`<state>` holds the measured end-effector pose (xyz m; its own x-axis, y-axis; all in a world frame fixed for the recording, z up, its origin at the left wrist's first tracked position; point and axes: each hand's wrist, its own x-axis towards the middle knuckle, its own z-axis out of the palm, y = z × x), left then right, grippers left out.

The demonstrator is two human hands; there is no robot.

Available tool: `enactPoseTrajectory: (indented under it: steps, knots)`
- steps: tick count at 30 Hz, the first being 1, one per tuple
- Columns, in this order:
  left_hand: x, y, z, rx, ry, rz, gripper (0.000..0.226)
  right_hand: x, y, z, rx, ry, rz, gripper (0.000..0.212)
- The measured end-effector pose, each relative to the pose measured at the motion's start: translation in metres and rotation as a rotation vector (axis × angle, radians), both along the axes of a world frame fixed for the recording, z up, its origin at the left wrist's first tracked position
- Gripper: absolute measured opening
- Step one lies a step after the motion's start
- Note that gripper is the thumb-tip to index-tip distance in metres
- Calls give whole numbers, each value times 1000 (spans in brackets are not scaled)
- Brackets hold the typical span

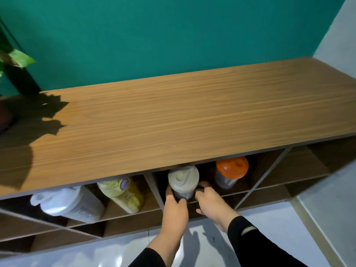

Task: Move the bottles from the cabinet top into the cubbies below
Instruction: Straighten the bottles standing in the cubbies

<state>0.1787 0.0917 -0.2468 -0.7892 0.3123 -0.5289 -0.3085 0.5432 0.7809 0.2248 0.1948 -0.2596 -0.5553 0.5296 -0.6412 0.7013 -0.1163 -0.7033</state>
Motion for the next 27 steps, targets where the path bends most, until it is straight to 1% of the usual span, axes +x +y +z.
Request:
enactPoseTrajectory:
  steps: [4, 5, 7, 9, 11, 12, 15, 16, 17, 19, 21, 23, 25, 26, 27]
  knots:
    - [2, -1, 9, 63, -64, -20, 69, -12, -1, 1, -70, 10, -127, 16]
    - [2, -2, 10, 84, -61, -4, 69, -14, -1, 0, -65, 19, -136, 16]
    - [-1, -3, 10, 115, -45, 12, 71, -17, -2, -1, -49, 41, -152, 24]
    - [-6, -5, 9, 130, -46, -32, 69, -18, -2, -2, -59, 87, -193, 35]
    - [-9, -8, 8, 127, -48, -77, 67, -18, -3, -3, -37, 107, -181, 39]
    - [-11, -9, 8, 122, -51, -88, 66, -17, -3, -5, -18, 99, -162, 36]
    - [-12, -12, 11, 108, -51, -100, 67, -12, 0, -7, 18, 14, -168, 15]
    - [-12, -15, 12, 93, -58, -107, 64, -10, 0, -8, 25, -19, -162, 12]
    - [-10, -19, 14, 74, -59, -128, 57, -6, 0, -6, 45, -59, -130, 14]
    - [-6, -32, 17, 53, -61, -194, 41, 0, -3, 1, 78, -150, -2, 22]
    - [-5, -54, 16, 44, -68, -202, 37, 3, -15, 11, 32, -229, 227, 28]
    - [-10, -85, 19, 29, -69, -136, 26, 0, -36, 21, 14, -296, 487, 28]
    - [-22, -117, 21, 40, -19, 8, 28, -10, -63, 24, 101, -250, 643, 25]
    - [-29, -131, 23, 27, 34, 90, 26, -16, -80, 25, 146, -181, 651, 26]
    - [-36, -145, 24, 14, 91, 164, 20, -23, -97, 27, 136, -97, 590, 31]
